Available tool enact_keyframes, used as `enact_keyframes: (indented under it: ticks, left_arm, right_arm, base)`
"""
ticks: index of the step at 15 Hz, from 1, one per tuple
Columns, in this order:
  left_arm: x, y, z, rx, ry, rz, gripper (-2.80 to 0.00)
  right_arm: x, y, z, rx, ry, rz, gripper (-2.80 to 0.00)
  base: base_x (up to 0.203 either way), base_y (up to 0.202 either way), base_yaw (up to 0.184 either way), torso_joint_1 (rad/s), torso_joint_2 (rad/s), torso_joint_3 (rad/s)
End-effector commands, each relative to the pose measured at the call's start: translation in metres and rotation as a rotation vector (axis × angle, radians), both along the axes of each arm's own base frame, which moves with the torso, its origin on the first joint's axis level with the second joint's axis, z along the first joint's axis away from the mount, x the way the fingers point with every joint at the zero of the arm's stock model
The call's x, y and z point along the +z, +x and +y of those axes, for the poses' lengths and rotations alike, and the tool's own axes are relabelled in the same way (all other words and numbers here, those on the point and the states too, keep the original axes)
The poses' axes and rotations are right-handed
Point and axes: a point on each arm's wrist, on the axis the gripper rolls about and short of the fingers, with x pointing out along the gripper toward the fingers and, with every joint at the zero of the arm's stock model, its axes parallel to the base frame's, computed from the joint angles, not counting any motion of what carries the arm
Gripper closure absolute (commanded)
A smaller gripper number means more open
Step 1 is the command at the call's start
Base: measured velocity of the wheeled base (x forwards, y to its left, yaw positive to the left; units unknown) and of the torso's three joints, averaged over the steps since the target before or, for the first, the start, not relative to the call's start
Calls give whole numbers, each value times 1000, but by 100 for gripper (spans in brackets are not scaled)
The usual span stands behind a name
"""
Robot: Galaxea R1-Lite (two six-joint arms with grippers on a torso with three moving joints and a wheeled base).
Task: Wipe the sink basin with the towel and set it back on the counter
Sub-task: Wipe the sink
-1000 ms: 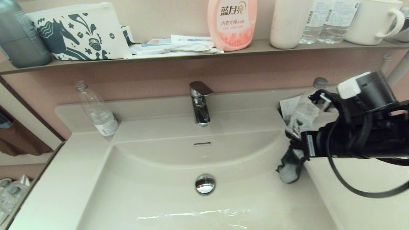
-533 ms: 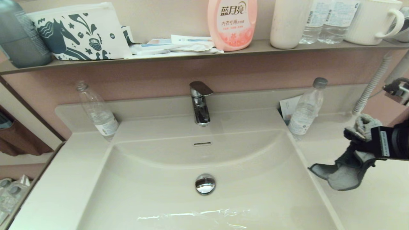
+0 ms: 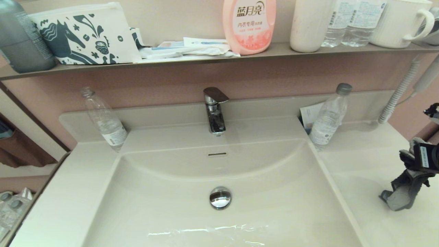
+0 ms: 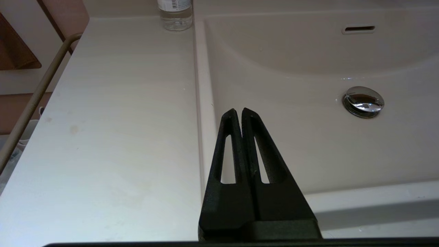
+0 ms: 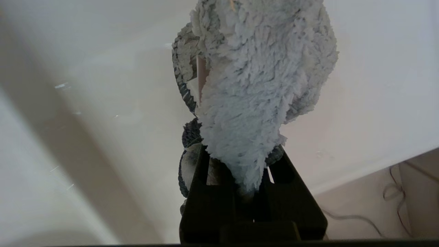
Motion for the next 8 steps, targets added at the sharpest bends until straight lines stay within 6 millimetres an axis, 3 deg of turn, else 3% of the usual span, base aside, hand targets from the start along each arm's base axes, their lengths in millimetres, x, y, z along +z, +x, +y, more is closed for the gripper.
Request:
enact_keyframes:
  ticks: [1, 8]
  left_arm:
    - [0, 0, 0, 1, -1, 1, 0]
    - [0, 0, 0, 1, -1, 1, 0]
  right_arm:
    - [-20, 14, -9, -33, 7, 84, 0]
    - [-98, -3, -6, -37, -2, 263, 0]
  base:
    - [0, 0, 0, 0, 0, 0]
    - [0, 0, 0, 0, 0, 0]
